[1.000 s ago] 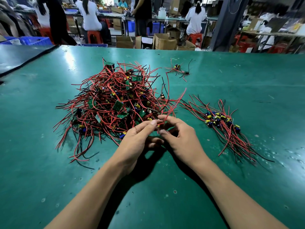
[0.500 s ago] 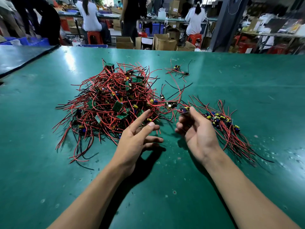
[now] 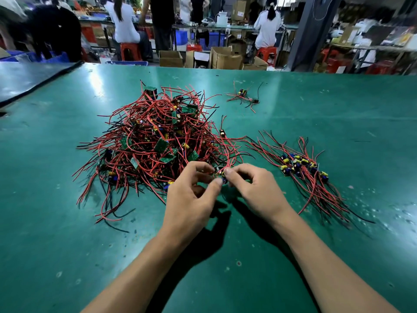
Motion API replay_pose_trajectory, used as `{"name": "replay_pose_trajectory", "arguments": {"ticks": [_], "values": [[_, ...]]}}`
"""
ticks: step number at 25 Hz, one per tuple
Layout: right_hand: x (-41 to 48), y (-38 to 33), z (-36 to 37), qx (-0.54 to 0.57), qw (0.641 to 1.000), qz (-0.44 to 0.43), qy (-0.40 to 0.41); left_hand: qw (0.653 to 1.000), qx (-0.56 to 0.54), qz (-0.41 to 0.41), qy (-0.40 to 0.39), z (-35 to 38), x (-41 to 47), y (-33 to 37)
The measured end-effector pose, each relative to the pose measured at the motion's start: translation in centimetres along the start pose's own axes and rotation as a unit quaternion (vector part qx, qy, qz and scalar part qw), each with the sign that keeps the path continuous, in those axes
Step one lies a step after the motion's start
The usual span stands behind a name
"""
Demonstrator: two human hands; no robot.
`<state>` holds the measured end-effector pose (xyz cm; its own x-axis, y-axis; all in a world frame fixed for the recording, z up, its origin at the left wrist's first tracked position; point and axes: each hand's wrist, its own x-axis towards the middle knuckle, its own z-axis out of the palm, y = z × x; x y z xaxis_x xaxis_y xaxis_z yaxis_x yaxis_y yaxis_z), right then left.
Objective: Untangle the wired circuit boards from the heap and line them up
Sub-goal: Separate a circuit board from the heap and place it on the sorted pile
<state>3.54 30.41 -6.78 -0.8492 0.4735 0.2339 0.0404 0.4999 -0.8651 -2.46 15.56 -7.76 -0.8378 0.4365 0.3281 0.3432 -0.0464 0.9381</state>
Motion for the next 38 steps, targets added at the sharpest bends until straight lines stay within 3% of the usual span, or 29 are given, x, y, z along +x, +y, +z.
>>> {"name": "replay_pose_trajectory", "arguments": {"ticks": [6, 9, 11, 12, 14, 17, 20, 22, 24, 26, 28, 31, 38], "values": [[-0.3, -0.2, -0.1, 0.04, 0.999, 0.007, -0.013, 0.99, 0.094, 0.077, -0.077, 0.3, 0.1, 0.0], [-0.2, -0.4, -0.2, 0.052, 0.998, -0.02, 0.029, 0.979, 0.155, 0.089, -0.101, 0.3, 0.5, -0.3], [0.1, -0.5, -0.6, 0.143, 0.987, -0.016, 0.068, 0.971, 0.194, 0.08, -0.114, 0.2, 0.5, -0.4], [0.4, -0.6, -1.0, 0.239, 0.968, 0.012, 0.078, 0.971, 0.196, 0.064, -0.121, 0.2, 0.5, -0.4], [0.8, -0.8, -2.1, 0.436, 0.894, 0.075, 0.07, 0.974, 0.186, 0.055, -0.116, 0.1, 0.5, -0.1], [1.0, -1.0, -3.2, 0.574, 0.809, 0.118, 0.043, 0.98, 0.162, 0.109, -0.04, 0.1, 0.3, 0.2], [0.6, -1.4, -3.5, 0.606, 0.783, 0.13, -0.057, 0.989, 0.102, 0.109, 0.018, 0.2, 0.2, 0.3], [0.0, -1.5, -3.4, 0.605, 0.769, 0.114, -0.172, 0.994, 0.048, 0.075, 0.061, 0.0, 0.3, 0.5], [-0.5, -1.5, -3.5, 0.59, 0.75, 0.096, -0.283, 0.992, 0.062, 0.07, 0.084, -0.3, 0.5, 0.4], [-0.7, -1.5, -3.3, 0.552, 0.76, 0.096, -0.33, 0.996, 0.061, 0.046, 0.05, -0.3, 0.5, 0.1], [-0.8, -1.6, -2.9, 0.499, 0.796, 0.113, -0.322, 0.998, -0.048, -0.042, 0.002, -0.1, 0.3, 0.3], [-0.6, -1.1, -2.0, 0.444, 0.832, 0.162, -0.291, 0.965, -0.195, -0.165, -0.059, 0.4, 0.3, 0.5], [-0.3, -1.1, -1.6, 0.435, 0.846, 0.189, -0.243, 0.944, -0.244, -0.196, -0.102, 0.6, 0.3, 0.7]]}}
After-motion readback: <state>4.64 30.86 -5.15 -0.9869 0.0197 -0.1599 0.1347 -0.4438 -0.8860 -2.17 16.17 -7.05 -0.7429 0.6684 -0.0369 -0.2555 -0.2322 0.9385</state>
